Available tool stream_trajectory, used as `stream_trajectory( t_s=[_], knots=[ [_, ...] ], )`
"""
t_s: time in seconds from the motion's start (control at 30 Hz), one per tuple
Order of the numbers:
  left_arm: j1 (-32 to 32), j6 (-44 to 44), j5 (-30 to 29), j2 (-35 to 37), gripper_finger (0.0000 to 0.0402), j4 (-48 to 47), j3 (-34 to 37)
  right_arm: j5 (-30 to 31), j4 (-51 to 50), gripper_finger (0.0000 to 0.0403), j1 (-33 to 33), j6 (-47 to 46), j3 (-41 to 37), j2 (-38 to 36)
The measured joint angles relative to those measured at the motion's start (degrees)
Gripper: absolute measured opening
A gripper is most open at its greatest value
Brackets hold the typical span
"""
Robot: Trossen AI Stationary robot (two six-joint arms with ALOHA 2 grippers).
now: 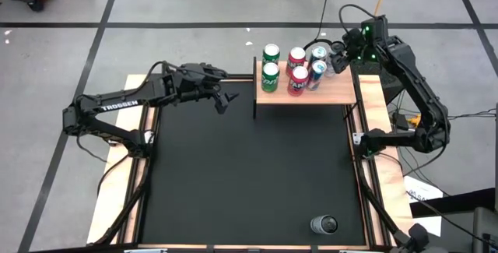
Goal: Place canned beverage on shelf
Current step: Put the top white-blue soda can on the shelf
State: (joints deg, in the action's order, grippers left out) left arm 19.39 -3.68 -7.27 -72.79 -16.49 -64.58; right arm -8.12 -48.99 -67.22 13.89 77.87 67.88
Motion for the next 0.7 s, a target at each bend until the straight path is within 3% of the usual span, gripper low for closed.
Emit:
stream_trajectory(
  t_s=[0.2,0.5,0.7],
  knots=[
    [1.24,-0.01,0.0,0.0,0.0396,0.02,0.0,0.08,-0.33,0.0249,-0.3,0.6,0.06,-0.13],
    [1.3,-0.02,0.0,0.0,0.0396,0.52,0.0,-0.68,-0.07,0.0321,-0.32,-0.14,0.02,-1.99],
    [1.28,-0.4,-0.04,0.0,0.0396,0.52,0.0,-0.96,1.37,0.033,-0.32,-1.49,0.04,-4.37]
  ],
)
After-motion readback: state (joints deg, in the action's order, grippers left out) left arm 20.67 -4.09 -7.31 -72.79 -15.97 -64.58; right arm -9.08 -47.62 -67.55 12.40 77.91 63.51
